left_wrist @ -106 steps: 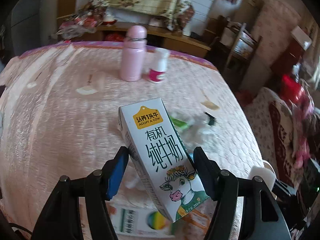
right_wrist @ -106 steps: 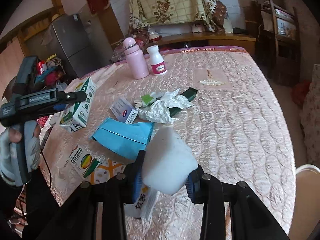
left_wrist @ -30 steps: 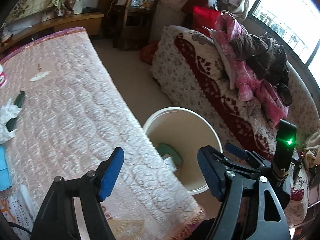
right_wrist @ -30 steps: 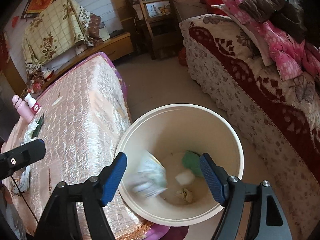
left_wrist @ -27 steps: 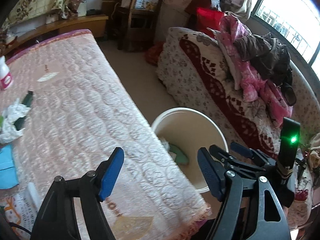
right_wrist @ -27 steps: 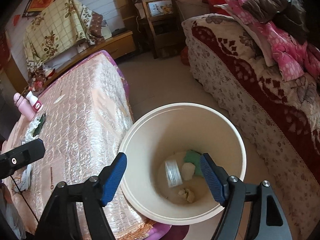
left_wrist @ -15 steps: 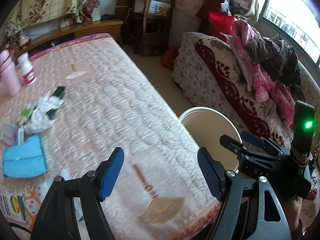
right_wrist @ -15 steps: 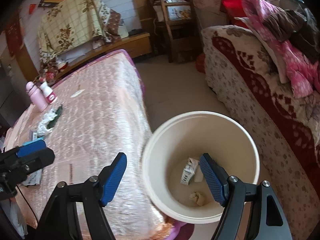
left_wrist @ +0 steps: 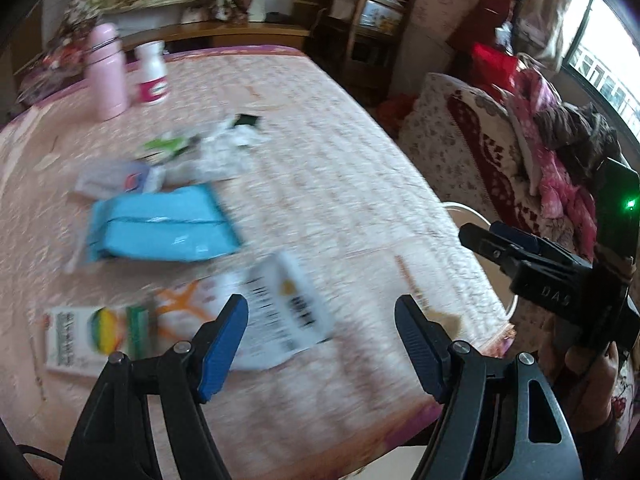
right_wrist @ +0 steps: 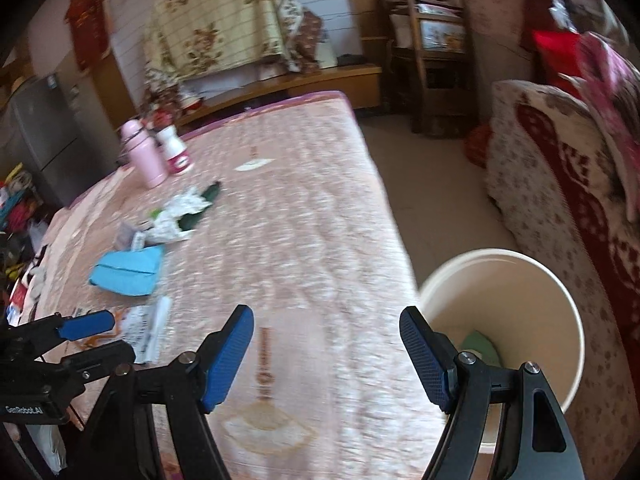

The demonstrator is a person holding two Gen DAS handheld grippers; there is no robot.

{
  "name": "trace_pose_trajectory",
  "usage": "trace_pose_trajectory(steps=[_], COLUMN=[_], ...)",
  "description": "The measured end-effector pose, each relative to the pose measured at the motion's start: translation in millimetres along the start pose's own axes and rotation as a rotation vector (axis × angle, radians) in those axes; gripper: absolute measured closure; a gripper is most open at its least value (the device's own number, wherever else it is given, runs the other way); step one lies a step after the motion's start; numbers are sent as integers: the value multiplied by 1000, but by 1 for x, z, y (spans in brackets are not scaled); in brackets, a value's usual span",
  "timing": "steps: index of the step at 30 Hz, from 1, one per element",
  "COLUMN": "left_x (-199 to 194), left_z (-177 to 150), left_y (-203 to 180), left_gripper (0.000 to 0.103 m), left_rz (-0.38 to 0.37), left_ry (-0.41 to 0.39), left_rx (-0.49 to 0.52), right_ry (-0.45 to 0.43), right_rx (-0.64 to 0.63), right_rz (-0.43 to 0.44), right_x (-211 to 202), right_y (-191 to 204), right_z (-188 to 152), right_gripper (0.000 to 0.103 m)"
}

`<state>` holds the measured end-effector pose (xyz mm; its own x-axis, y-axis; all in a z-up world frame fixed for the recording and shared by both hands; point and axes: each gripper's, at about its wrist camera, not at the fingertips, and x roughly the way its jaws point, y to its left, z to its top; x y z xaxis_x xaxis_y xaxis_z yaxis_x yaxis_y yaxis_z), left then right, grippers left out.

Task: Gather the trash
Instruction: 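Grasp the medicine box with the left tool while the right tool grasps the snack wrapper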

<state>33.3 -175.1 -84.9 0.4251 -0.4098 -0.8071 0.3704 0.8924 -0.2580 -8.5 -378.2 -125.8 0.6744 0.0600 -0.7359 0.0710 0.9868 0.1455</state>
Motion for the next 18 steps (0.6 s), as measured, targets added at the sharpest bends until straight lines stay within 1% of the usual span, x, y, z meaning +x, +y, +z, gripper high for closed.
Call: trace_pose_trajectory(steps=[3, 6, 9, 13, 16, 18], left_x=[-14, -25, -30, -31, -28, -27], left_z=[-8, -19, -36, -54, -58, -57], left_y=[27, 51, 73, 104, 130, 148], left_gripper=[27, 27, 27, 27, 27, 27], left_rz=[22, 54, 118, 201, 258, 289], left_ry=[-2, 14, 50, 95, 112, 106], left_rx=[-32, -49, -59, -111, -171, -211], right_ry=[16, 38, 56, 80, 90, 98], right_rx=[-38, -74, -120, -139, -150, -170], right_rz=[58, 92, 102, 121, 140, 150], right_x=[5, 11, 20, 31, 35, 37], right_y=[22, 41, 59, 75, 82, 88], right_z=[1, -1, -5, -8, -7, -6], right_gripper=[25, 25, 25, 25, 25, 25])
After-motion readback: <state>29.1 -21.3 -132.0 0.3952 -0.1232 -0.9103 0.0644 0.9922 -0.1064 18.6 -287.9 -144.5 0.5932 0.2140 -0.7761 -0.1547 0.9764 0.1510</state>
